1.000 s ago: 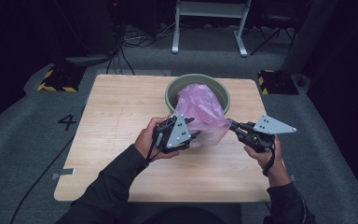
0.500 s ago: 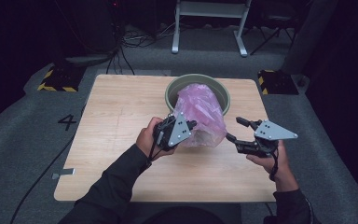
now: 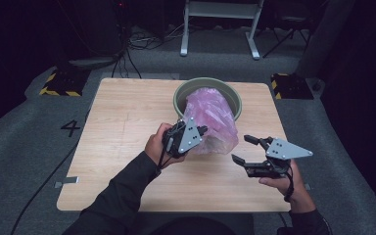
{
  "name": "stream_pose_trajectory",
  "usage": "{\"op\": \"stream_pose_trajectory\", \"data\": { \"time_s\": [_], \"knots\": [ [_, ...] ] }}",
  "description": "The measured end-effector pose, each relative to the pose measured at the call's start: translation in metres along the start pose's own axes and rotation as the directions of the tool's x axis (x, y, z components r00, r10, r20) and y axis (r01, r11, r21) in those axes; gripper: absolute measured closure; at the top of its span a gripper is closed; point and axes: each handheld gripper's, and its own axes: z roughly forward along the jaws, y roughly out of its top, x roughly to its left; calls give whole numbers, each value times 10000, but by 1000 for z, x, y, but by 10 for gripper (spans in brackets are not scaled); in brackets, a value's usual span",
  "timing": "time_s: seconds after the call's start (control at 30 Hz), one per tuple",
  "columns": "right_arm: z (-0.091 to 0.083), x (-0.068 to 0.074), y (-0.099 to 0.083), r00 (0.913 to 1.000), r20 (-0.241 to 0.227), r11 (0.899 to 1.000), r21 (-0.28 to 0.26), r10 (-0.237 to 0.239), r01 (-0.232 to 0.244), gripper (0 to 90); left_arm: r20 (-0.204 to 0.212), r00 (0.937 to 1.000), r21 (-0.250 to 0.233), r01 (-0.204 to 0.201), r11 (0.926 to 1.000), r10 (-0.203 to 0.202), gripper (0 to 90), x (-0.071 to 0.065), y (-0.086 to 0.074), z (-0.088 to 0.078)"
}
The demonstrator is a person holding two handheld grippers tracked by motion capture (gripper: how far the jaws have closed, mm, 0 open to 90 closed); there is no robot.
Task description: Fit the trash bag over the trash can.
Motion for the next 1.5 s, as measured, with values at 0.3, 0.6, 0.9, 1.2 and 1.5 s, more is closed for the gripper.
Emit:
{"op": "stream_pose_trajectory", "data": {
  "time_s": [0.3, 0.6, 0.9, 1.2, 1.5],
  "knots": [
    [25, 2, 2, 9983, 127, 9968, 556, 560, -566, 856, -50, 9994, -309, 330, 9990, -332, 898, 5, -3, -5],
    [20, -20, 2, 9887, 1251, 9954, 382, 829, -883, 900, -367, 9934, -584, 1063, 9926, -1086, 898, 33, -15, -26],
    [21, -48, 4, 9742, 2055, 9907, 771, 938, -1117, 900, -868, 9755, -528, 1979, 9788, -2019, 899, 67, -36, -33],
    [33, -76, 7, 9617, 2704, 9790, 1792, 456, -968, 899, -1555, 9431, -270, 2934, 9556, -2940, 898, 104, -66, -25],
    [47, -98, -4, 9614, 2666, 9613, 2402, 681, -1347, 896, -1682, 9040, -126, 3968, 9178, -3932, 899, 123, -94, -2]
  ]
}}
